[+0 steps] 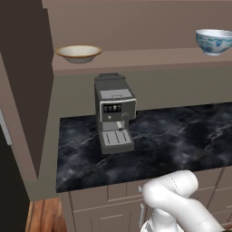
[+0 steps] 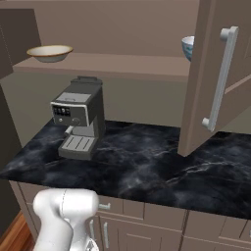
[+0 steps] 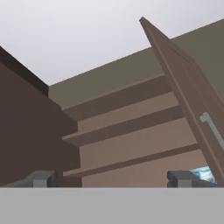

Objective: Move the bowls from the cabinet to the plates on the dining table.

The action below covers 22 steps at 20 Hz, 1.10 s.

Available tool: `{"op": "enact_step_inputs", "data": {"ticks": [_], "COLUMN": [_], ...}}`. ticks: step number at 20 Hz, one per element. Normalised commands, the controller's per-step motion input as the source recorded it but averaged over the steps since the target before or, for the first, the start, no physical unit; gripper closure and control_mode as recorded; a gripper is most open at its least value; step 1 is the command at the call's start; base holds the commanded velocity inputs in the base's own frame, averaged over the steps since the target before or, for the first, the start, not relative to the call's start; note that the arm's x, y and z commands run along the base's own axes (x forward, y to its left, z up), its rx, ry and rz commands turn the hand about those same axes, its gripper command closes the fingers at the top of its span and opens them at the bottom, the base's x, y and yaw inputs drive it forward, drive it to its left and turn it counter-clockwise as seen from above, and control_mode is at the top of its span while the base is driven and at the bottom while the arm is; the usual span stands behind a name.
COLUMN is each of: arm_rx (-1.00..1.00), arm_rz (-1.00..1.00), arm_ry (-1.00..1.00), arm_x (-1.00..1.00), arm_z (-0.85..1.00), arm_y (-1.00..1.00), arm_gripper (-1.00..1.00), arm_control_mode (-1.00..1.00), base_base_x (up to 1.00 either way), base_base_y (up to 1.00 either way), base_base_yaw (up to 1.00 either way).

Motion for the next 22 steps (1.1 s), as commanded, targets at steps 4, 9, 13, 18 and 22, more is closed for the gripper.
{"op": "enact_step_inputs", "data": {"ticks": [4, 9, 13, 18, 22], "arm_rx": [-0.04, -0.05, -0.04, -0.03, 0.0], "arm_rz": [0.0, -0.01, -0.02, -0.02, -0.01], "arm_ry": [-0.06, -0.04, 0.01, 0.06, 0.11], "arm_x": [-0.28, -0.15, 0.08, 0.25, 0.35], "arm_z": [-0.06, -0.06, 0.0, 0.02, 0.24], "arm_y": [0.56, 0.57, 0.58, 0.45, 0.23], "arm_gripper": [-1.0, -1.0, -1.0, -1.0, -1.0], "arm_control_mode": [-1.0, -1.0, -1.0, -1.0, -1.0], "base_base_x": [0.0, 0.0, 0.0, 0.0, 0.0], "base_base_y": [0.0, 0.0, 0.0, 0.0, 0.0], "base_base_yaw": [0.0, 0.0, 0.0, 0.0, 0.0]}}
